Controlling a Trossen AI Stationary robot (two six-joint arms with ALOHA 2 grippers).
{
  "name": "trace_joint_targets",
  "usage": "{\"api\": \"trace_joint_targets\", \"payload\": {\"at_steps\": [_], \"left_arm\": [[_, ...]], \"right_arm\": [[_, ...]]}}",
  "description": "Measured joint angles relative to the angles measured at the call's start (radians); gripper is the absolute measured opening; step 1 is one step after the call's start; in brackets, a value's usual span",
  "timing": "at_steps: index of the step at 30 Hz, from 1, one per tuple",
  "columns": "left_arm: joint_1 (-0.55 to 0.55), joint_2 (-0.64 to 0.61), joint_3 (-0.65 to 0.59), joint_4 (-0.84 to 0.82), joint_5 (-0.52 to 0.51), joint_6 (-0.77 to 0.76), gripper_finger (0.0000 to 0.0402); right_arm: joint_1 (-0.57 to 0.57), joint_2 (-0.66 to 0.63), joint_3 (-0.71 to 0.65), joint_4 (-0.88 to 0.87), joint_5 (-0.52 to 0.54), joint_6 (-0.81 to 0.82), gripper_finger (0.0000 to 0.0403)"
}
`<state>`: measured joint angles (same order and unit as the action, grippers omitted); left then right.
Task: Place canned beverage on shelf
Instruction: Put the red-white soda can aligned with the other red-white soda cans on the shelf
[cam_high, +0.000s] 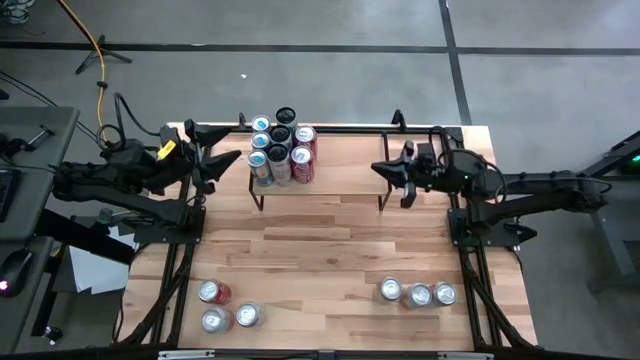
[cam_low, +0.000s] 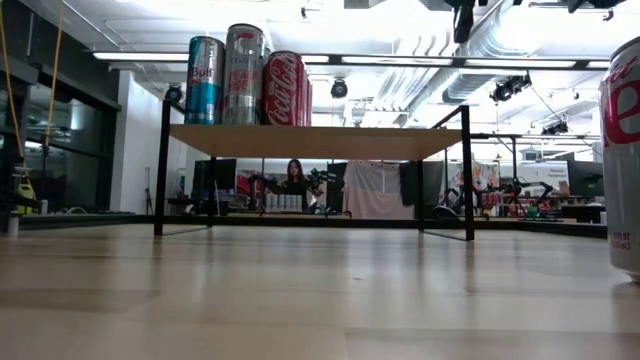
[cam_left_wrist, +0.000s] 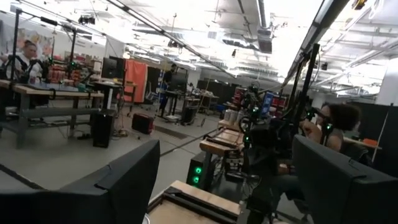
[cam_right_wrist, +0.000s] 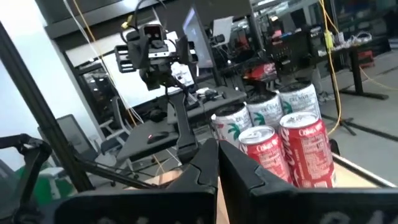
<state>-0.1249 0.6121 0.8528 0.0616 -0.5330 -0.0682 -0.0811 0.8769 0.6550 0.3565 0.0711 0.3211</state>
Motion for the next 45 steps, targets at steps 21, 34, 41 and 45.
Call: {"api": "trace_joint_targets", "payload": {"at_steps": [21, 34, 41, 45], "left_arm": [[-0.008, 0.048, 0.114, -0.615, 0.306, -0.396, 0.0307], [-0.484, 0.533, 0.355, -1.322, 0.574, -1.188, 0.0307], [-0.740, 0.697, 0.355, -1.321, 0.578, -1.769, 0.0307], [-0.800, 0.768, 0.355, -1.294, 0.579, -1.949, 0.0307]], "right_arm": [[-0.002, 0.013, 0.052, -0.117, 0.143, 0.142, 0.0000], [-0.001, 0.013, 0.052, -0.186, 0.143, 0.089, 0.0000], [-0.001, 0.013, 0.052, -0.313, 0.136, 0.081, 0.0000], [-0.001, 0.013, 0.052, -0.355, 0.128, 0.077, 0.0000]]}}
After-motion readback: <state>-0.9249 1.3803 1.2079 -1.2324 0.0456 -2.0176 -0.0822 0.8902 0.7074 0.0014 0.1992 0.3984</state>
